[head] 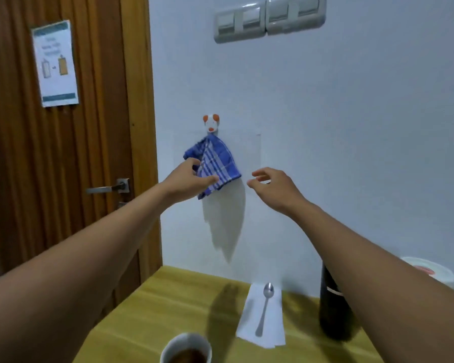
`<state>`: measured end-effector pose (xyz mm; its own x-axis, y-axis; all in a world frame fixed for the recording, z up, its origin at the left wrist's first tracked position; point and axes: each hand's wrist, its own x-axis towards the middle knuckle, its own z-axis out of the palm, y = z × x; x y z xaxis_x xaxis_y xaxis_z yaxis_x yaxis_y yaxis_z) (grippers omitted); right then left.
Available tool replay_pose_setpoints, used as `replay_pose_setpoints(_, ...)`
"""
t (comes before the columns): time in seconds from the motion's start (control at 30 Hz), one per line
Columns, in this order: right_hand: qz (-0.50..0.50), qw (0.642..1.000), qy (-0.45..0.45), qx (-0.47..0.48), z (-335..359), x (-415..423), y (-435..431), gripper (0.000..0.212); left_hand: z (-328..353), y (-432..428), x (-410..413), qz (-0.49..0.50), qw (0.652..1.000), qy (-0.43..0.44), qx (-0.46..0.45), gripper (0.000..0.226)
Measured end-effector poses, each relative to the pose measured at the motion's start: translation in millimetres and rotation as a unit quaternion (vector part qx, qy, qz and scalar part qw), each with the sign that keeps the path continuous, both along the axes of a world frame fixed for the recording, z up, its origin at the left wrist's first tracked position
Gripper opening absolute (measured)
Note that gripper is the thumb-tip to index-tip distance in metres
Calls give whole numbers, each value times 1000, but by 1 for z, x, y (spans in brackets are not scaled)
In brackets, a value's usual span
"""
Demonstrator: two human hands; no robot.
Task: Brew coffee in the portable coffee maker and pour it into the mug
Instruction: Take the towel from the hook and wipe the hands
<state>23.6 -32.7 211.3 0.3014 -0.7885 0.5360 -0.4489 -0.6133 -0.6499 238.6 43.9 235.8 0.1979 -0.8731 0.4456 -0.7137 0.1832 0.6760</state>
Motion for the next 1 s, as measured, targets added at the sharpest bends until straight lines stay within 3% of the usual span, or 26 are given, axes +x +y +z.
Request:
replay_pose_setpoints(0.27, 14, 996, 27, -82, 39, 83, -109, 45, 39, -104, 79, 48, 999, 11, 0, 65)
replay_pose_setpoints(0.43, -83, 980, 92, -157, 63, 130, -131, 66, 55, -148, 90, 67, 997, 34, 14, 65)
replay_pose_setpoints(0.5, -109, 975, 126, -150, 71, 145, -134, 64, 59, -159, 89, 72, 996, 40, 33, 60)
replay_pose_setpoints(0.57, -104, 975, 143, -132, 79, 153, -137, 48, 62, -165, 87, 90, 995, 40, 34, 45)
replay_pose_setpoints(0.63, -95, 978, 132, -129, 87, 154, -138, 35, 66, -167, 85, 112, 993, 37, 11, 28)
replay_pose_setpoints(0.73, -89, 977, 103, -163, 94, 149, -133, 35, 69, -162, 82, 121, 990, 44, -51, 13)
replay_pose_setpoints(1.0, -39, 971, 32, -232, 82, 98, -90, 38, 55, -109, 48, 56, 979, 61, -186, 16)
